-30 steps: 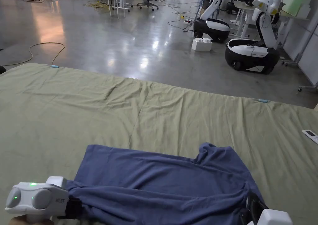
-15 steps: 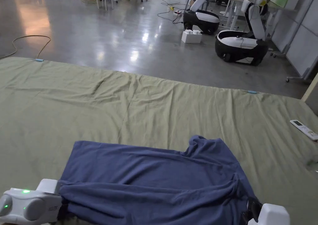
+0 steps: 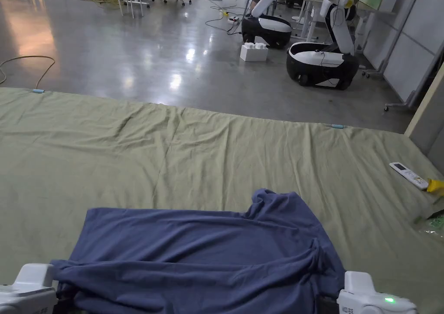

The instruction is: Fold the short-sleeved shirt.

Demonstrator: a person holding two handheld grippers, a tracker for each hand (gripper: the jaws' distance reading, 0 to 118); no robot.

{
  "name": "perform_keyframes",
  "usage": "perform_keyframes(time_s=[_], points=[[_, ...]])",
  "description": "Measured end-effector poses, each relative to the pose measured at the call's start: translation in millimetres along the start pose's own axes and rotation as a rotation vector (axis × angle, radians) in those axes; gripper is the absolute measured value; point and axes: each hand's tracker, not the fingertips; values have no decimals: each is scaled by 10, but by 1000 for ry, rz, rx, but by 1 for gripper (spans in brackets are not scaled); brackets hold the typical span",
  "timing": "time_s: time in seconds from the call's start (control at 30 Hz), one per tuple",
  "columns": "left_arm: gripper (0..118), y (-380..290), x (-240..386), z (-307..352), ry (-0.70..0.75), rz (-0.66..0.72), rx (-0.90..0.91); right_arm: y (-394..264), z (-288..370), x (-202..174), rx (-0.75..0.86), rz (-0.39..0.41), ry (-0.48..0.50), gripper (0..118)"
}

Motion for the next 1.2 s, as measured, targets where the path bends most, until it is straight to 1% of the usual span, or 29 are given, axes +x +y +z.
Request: perform_keyframes(time_s=[0.1, 0.13, 0.17, 0.2, 0.23, 0.27, 0.4, 0.43, 0.53, 0.67, 0.8, 0.93, 1.0, 1.07, 1.2], points=[[7, -11, -8, -13, 1, 7, -2, -80, -126, -96, -54, 6, 85, 56], [7, -24, 25, 4, 4, 6, 2, -104, -85, -141, 0, 16, 98, 40], [7, -25, 26, 9, 5, 6, 5, -108, -56, -184, 9, 35, 81, 23], [7, -23, 22, 20, 4, 6, 8, -101, -74, -200, -2, 76, 47, 16], [7, -18, 24, 48, 4, 8, 14, -98, -45, -221, -5, 95, 23, 14], [7, -12, 35, 81, 2, 11, 18, -95, -15, -220, -2, 81, 27, 12], [7, 82, 38, 257, -19, -6, 56, -17, 248, -175, 41, 28, 0, 10], [7, 119, 30, 317, -27, -6, 71, 18, 319, -148, 49, 26, -8, 10], [7, 237, 17, 472, -48, -8, 97, 104, 571, -73, 91, 0, 0, 10], [7, 361, 1, 707, -28, -33, 128, 163, 961, -33, 180, 18, 5, 10], [7, 339, -121, 940, -38, -12, 147, 63, 1253, 53, 191, 29, 3, 10], [7, 50, -191, 1001, -33, -27, 103, -217, 1379, 86, 141, 59, 8, 10], [7, -172, -204, 976, -39, -28, 50, -407, 1395, 31, 107, 77, 5, 10], [7, -408, -206, 922, -36, -28, 0, -628, 1363, -27, 40, 125, -7, 10], [7, -853, -230, 690, -30, 5, -127, -1063, 1213, -189, -88, 158, -27, 10]])
